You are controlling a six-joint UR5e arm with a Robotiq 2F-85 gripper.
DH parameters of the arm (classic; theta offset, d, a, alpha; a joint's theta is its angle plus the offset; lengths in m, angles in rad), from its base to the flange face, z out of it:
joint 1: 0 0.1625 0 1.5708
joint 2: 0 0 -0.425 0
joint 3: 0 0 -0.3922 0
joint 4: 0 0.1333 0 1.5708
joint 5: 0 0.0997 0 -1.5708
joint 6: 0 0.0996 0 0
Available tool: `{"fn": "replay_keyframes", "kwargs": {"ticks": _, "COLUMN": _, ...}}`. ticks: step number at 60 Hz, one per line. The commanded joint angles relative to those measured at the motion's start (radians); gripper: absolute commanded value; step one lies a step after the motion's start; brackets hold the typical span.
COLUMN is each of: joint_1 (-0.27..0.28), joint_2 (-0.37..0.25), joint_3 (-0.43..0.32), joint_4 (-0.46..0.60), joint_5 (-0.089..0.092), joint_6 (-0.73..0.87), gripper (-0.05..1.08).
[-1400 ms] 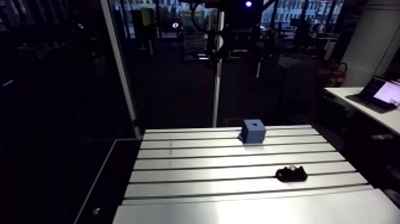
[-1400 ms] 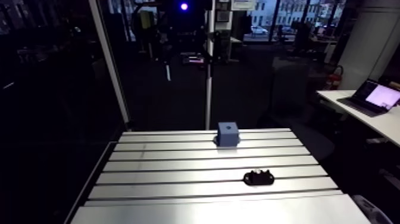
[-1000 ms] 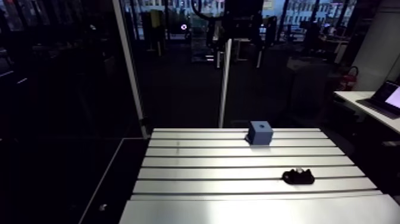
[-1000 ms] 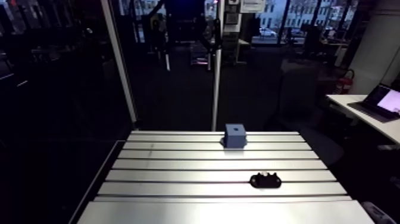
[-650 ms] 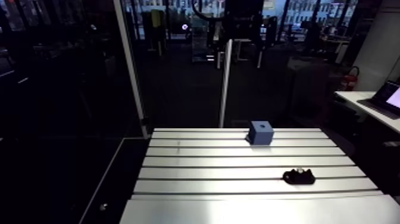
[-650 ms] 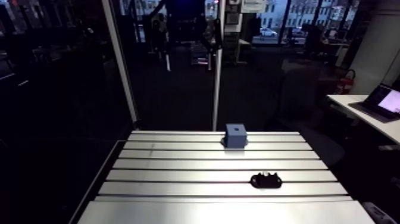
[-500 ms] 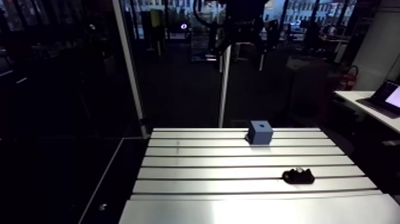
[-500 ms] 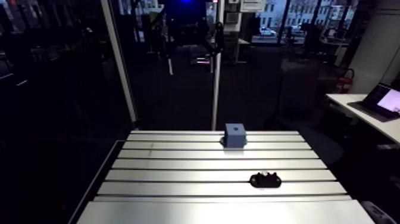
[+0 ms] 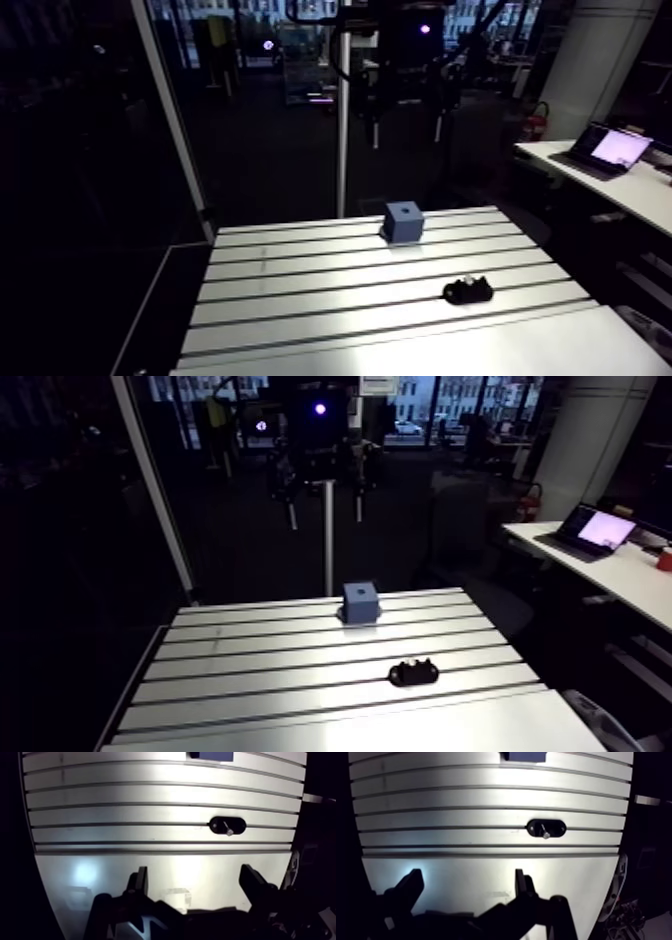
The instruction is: Pick up the M10 bolt and insert it into the hex recess until seated.
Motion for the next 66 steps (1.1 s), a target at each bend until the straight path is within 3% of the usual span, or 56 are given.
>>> {"fn": "replay_keyframes", "kwargs": {"ticks": 1, "joint_1": -0.046, "joint_2": 0.0, "joint_3": 0.068, "joint_4": -0.075, "joint_5": -0.001, "joint_6": -0.04, "gripper": 0.01}}
{"fn": "replay_keyframes", "kwargs": {"ticks": 14, "joint_1": -0.152, "joint_2": 0.0, "joint_3": 0.118, "joint_4": -0.121, "joint_5": 0.008, "joint_6": -0.124, "gripper": 0.01}}
{"fn": "replay_keyframes", "kwargs": {"ticks": 26, "joint_1": -0.168, "joint_2": 0.008, "joint_3": 0.139, "joint_4": -0.133, "joint_5": 0.011, "joint_6": -0.126, "gripper": 0.01}}
{"fn": "replay_keyframes", "kwargs": {"ticks": 34, "joint_1": -0.194, "joint_2": 0.036, "joint_3": 0.161, "joint_4": -0.159, "joint_5": 0.035, "joint_6": -0.128, "gripper": 0.01}}
{"fn": "replay_keyframes", "kwargs": {"ticks": 38, "joint_1": -0.203, "joint_2": 0.045, "joint_3": 0.172, "joint_4": -0.179, "joint_5": 0.039, "joint_6": -0.128, "gripper": 0.01}}
{"fn": "replay_keyframes", "kwargs": {"ticks": 66, "joint_1": -0.26, "joint_2": 0.087, "joint_3": 0.23, "joint_4": -0.263, "joint_5": 0.036, "joint_6": -0.175, "gripper": 0.01}}
